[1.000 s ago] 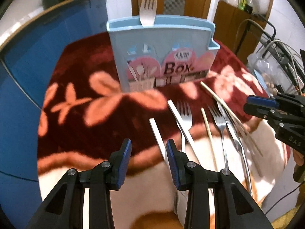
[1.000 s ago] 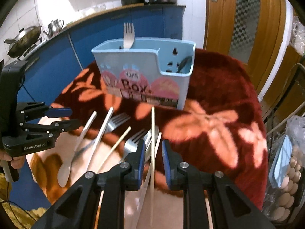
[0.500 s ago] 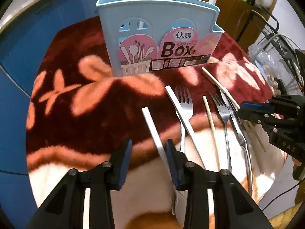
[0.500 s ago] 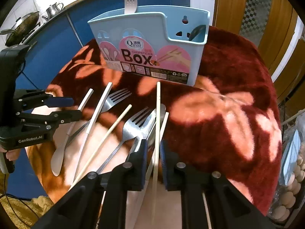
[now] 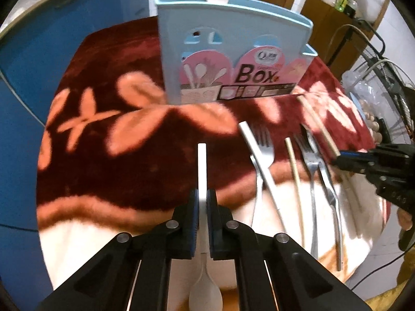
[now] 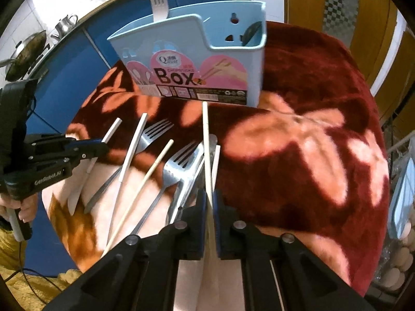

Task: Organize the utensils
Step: 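Grasp the white plastic spoon with the left tool while the right tool lowers, then close the right tool on a wooden chopstick while the left tool holds the white spoon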

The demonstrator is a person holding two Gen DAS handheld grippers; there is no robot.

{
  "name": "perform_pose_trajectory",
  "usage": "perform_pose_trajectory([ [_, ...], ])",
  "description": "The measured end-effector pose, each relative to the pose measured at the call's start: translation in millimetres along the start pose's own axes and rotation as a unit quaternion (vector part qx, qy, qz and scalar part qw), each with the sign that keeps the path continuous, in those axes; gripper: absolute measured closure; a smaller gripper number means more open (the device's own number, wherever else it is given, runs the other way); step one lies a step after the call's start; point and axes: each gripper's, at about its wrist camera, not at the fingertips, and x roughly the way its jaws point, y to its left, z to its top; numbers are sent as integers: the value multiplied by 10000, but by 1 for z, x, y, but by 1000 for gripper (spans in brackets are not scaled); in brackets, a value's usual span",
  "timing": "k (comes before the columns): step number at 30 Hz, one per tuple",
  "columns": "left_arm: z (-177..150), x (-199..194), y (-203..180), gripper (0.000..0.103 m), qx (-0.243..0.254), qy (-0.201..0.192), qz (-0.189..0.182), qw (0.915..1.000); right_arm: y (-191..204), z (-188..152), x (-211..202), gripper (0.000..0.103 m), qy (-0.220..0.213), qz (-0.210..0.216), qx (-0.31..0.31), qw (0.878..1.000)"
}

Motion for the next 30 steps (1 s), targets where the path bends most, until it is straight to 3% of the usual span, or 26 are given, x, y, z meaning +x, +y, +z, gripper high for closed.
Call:
perform_pose_trajectory([
  [6, -6, 3, 0, 93, 171, 355, 90, 9992, -8, -10, -6, 96, 212, -155, 56, 9996],
  [13, -10, 4, -8, 91, 267, 479, 163, 9984, -9, -8, -2, 95, 436, -248, -7, 9987],
  [30, -18, -8, 3, 97, 177, 144, 63, 9997, 5, -2, -5, 99, 339, -294, -283, 9986],
])
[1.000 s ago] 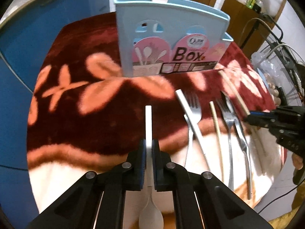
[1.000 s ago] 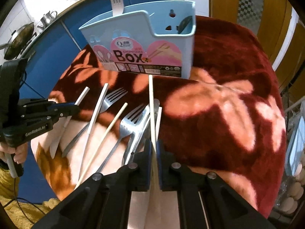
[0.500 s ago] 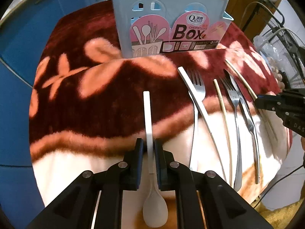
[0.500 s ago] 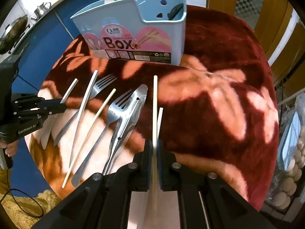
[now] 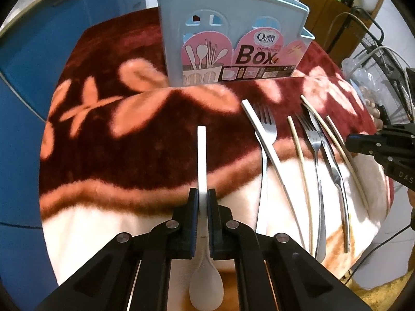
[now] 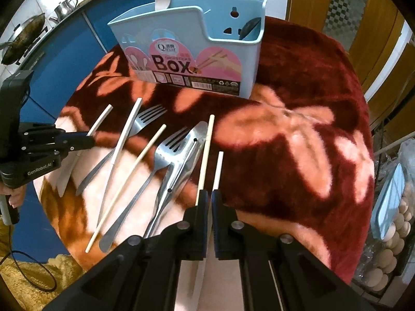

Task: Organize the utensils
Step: 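Close the right tool on a wooden chopstick while the left tool holds the white spoon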

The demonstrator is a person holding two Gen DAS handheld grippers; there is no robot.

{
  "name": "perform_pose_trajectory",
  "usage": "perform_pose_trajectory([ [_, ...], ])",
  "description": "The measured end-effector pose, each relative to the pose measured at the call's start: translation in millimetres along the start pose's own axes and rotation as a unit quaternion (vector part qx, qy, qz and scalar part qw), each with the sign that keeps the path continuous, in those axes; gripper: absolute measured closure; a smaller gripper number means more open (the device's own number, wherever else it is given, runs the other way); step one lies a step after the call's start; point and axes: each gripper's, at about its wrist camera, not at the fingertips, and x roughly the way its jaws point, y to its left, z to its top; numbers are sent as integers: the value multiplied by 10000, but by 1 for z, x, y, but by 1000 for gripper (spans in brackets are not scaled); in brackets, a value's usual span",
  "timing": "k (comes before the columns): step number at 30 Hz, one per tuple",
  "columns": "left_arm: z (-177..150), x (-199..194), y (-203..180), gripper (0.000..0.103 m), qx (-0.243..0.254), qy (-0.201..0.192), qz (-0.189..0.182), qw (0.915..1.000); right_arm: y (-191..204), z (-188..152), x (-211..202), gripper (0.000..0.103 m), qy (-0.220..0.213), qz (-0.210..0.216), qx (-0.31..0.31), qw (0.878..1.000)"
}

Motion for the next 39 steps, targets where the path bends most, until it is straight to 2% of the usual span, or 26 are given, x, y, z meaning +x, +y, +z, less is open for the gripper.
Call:
perform_pose_trajectory([
  [10, 3, -7, 2, 97, -33, -303, 95, 9995, 1, 0, -1, 99, -61, -12, -11, 10000],
  [15, 2, -14, 4, 97, -99, -678, 63, 9976, 4, 4, 2, 98, -59, 49, 6, 10000],
  [21, 2, -19, 10, 97, -257, -929, 23, 9953, 4, 12, 9, 98, -13, 92, 120, 9999],
  [39, 5, -16, 8, 97, -326, -1042, -31, 9940, 0, 29, 27, 93, 129, 104, 98, 9998],
])
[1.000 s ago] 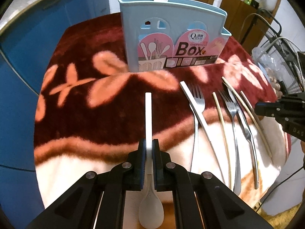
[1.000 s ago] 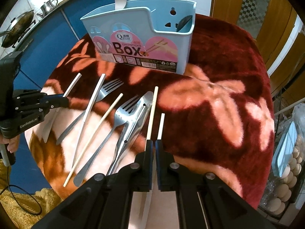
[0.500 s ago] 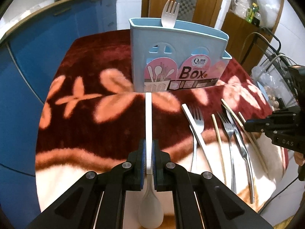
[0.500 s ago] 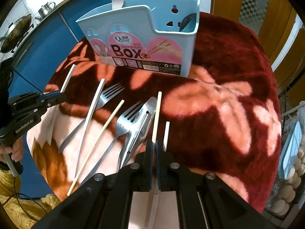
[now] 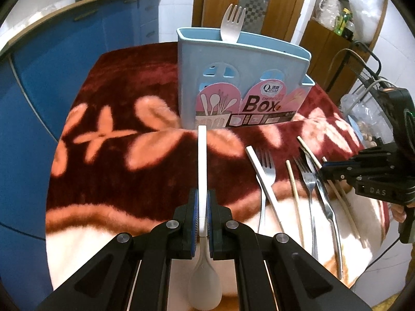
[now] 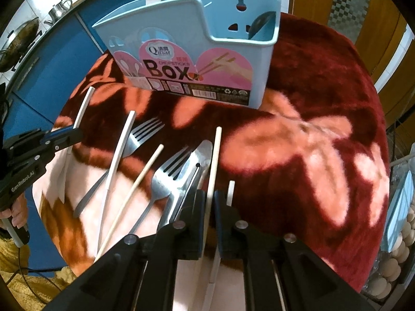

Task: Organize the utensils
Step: 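Close the right tool on a wooden chopstick while the left tool holds the white spoon, then lift the white spoon with the left tool while the right tool lifts the chopstick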

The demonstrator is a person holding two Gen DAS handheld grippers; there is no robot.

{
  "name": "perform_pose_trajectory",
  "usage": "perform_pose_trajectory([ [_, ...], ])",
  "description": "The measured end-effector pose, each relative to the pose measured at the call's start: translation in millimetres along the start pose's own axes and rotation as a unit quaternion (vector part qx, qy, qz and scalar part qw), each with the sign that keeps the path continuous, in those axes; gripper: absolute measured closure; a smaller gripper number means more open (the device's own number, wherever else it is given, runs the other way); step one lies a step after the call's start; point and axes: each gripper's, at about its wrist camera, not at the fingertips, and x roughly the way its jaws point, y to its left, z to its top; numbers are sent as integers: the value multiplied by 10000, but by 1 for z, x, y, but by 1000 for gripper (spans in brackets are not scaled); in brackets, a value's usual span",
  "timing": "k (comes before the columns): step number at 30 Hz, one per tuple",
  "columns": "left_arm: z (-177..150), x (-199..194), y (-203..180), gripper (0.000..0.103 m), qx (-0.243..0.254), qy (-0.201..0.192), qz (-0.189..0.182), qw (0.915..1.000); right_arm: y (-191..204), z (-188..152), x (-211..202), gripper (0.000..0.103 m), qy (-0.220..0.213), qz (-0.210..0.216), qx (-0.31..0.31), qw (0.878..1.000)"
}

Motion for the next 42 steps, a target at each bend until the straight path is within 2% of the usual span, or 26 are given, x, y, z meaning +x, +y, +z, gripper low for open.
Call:
perform_pose_trajectory([
  [8, 2, -5, -5, 97, 46, -67, -71, 9999, 1, 1, 0, 93, -34, -34, -115, 9999],
  [13, 5, -9, -7, 97, 51, -156, -153, 9997, -1, 8, 4, 95, 106, -24, -90, 9999],
  [18, 9, -16, -11, 97, 29, -309, -255, 9992, -10, 19, 7, 95, 291, 206, 89, 9993],
  [22, 14, -23, -13, 97, 2, -483, -352, 9982, -18, 17, 3, 97, 157, 370, 359, 9985],
  [31, 36, -42, -8, 97, -262, -976, -573, 9932, -16, 1, -46, 97, -1031, 740, 513, 9906],
  [39, 75, -81, -1, 97, -409, -1709, -573, 9828, -22, 5, -86, 97, -2150, 905, 742, 9696],
  [42, 95, -93, -1, 97, -393, -2032, -435, 9774, -21, 13, -90, 97, -2519, 959, 885, 9589],
])
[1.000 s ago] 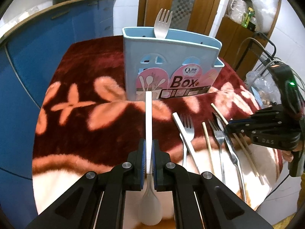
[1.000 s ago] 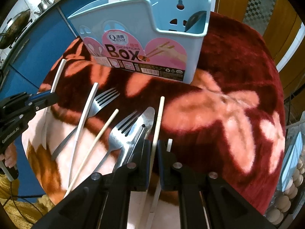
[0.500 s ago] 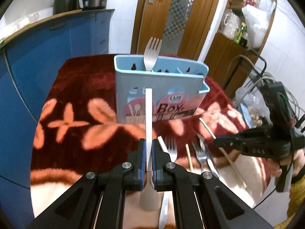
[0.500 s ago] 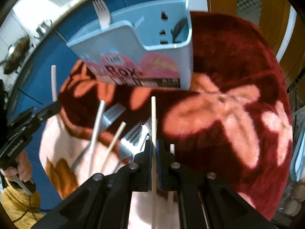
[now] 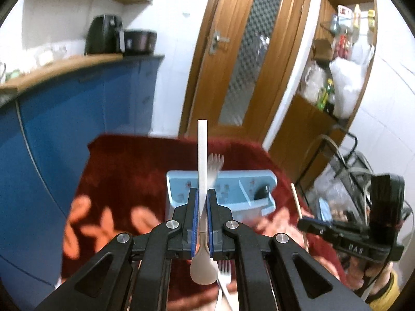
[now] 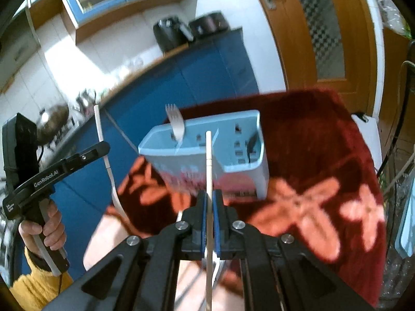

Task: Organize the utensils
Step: 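Lift the white spoon with the left tool while the right tool lifts the chopstick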

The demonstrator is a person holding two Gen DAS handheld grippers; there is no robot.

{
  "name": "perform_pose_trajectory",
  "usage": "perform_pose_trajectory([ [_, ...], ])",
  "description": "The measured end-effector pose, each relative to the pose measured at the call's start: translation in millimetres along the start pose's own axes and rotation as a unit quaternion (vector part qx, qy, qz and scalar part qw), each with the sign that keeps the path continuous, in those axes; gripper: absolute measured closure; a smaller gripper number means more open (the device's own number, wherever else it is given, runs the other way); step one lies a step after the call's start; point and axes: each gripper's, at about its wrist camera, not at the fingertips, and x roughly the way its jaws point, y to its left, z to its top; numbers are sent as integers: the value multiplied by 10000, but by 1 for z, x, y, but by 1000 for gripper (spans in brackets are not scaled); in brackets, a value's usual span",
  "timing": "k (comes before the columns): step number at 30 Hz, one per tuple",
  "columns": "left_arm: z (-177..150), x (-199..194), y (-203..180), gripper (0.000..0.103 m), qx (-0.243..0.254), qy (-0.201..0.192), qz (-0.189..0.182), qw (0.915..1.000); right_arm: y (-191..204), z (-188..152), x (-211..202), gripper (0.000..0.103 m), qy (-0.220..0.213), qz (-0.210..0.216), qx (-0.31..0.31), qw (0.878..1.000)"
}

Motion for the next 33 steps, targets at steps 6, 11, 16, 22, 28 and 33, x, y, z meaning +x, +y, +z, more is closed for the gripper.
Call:
perform_pose_trajectory([
  [6, 34, 7, -5, 97, 323, -583, 464, 9967, 3, 26, -1, 97, -499, 37, 99, 9987],
  [11, 52, 25, -7, 97, 232, -724, 401, 9963, 6, 47, -1, 97, -851, -122, 5, 9963],
  [16, 53, 44, -11, 97, 240, -827, 541, 9948, 10, 65, 0, 97, -1341, -347, -174, 9902],
  [22, 38, 73, -6, 97, 178, -573, 592, 9964, 15, 77, 9, 97, -2066, -708, -442, 9749],
  [28, 25, 87, -2, 97, 96, -547, 632, 9965, 11, 82, 28, 97, -2539, -918, -499, 9616],
  [33, 16, 98, 0, 97, 61, -517, 705, 9962, 8, 77, 46, 97, -2739, -1081, -750, 9527],
])
